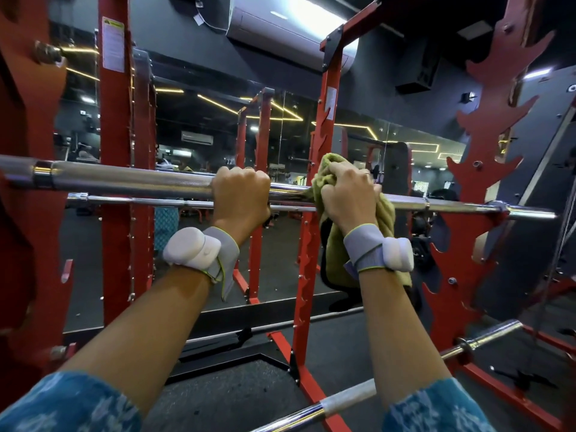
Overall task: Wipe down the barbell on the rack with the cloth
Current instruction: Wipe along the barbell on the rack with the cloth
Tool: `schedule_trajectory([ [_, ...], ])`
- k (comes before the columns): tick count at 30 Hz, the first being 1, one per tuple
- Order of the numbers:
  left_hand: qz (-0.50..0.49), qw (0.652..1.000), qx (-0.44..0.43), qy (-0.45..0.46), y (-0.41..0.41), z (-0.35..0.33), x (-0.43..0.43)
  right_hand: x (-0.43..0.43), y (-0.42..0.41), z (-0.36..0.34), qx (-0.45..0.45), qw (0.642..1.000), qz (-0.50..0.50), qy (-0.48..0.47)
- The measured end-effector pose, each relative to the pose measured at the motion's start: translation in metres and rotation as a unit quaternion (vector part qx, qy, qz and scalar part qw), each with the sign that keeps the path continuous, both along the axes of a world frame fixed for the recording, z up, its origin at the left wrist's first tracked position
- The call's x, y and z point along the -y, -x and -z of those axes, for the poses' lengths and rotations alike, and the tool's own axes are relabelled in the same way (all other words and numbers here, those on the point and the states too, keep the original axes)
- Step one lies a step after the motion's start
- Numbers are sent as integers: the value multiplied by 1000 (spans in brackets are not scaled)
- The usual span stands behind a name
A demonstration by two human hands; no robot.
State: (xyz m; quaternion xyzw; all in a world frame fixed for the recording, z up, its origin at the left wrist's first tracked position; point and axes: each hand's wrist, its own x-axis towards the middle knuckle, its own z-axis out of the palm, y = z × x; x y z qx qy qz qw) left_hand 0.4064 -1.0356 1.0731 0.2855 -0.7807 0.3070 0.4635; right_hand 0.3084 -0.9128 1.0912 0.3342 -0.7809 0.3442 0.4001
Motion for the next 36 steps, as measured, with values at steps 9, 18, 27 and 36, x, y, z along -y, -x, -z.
schedule_trajectory([
  [9, 49, 997, 43, 49, -8, -6, 11, 12, -14, -17, -28, 977, -206, 43],
  [18, -19, 996, 59, -70, -34, -22, 11, 22, -9, -16, 85, 994, -65, -5],
  [27, -3, 1000, 15, -22, -31, -12, 14, 51, -38, -40, 85, 973, -174, -125],
  [36, -17, 999, 19, -42, -32, -12, 10, 54, -23, -54, 186, 967, -91, -145],
])
